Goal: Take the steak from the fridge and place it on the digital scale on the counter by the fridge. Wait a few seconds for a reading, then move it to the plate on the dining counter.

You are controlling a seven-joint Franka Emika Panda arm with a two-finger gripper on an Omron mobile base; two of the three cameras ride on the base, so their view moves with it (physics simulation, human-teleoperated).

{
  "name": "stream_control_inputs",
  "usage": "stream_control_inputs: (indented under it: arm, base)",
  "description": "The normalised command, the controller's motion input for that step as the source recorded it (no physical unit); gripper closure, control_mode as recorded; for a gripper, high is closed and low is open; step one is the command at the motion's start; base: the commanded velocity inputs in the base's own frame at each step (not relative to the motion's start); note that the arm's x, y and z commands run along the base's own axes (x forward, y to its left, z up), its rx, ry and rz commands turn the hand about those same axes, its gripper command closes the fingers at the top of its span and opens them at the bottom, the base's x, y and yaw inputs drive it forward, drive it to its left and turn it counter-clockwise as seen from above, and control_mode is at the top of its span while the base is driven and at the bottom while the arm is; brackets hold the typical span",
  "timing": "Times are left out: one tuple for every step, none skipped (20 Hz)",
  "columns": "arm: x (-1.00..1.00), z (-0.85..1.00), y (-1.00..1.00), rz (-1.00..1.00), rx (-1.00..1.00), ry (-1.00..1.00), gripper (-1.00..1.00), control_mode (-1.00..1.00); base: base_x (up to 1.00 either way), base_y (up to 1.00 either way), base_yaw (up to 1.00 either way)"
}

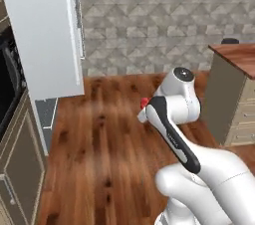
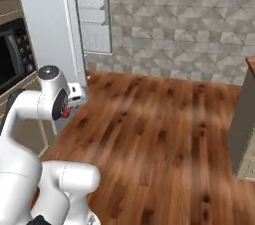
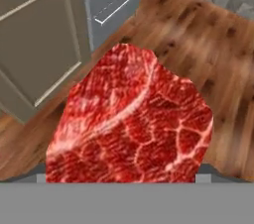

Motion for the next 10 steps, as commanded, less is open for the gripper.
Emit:
stream_control_inputs:
  arm:
    - [0.00, 0.00, 0.00, 0.00, 0.00, 0.00, 1.00, 1.00]
    - [0.00, 0.00, 0.00, 0.00, 0.00, 0.00, 1.00, 1.00]
    - [0.00, 0.00, 0.00, 0.00, 0.00, 0.00, 1.00, 1.00]
    - [0.00, 0.00, 0.00, 0.00, 0.00, 0.00, 1.00, 1.00]
    - [0.00, 0.00, 0.00, 0.00, 0.00, 0.00, 1.00, 1.00]
    - [0.00, 0.00, 0.00, 0.00, 0.00, 0.00, 1.00, 1.00]
    - [0.00, 0.00, 0.00, 0.00, 0.00, 0.00, 1.00, 1.00]
    - [0.00, 0.00, 0.00, 0.00, 0.00, 0.00, 1.00, 1.00]
    - [0.00, 0.00, 0.00, 0.00, 0.00, 0.00, 1.00, 1.00]
    - [0.00, 0.00, 0.00, 0.00, 0.00, 0.00, 1.00, 1.00]
  base:
    - [0.00, -0.11, -0.94]
    - [0.00, -0.15, -0.93]
    - [0.00, -0.14, -0.87]
    - [0.00, -0.14, -0.83]
    - [0.00, -0.12, -0.80]
    - [0.06, -0.11, -0.78]
    - [0.20, -0.10, -0.73]
    - [0.36, -0.09, -0.68]
    - [0.57, -0.02, -0.62]
    - [0.76, 0.00, -0.55]
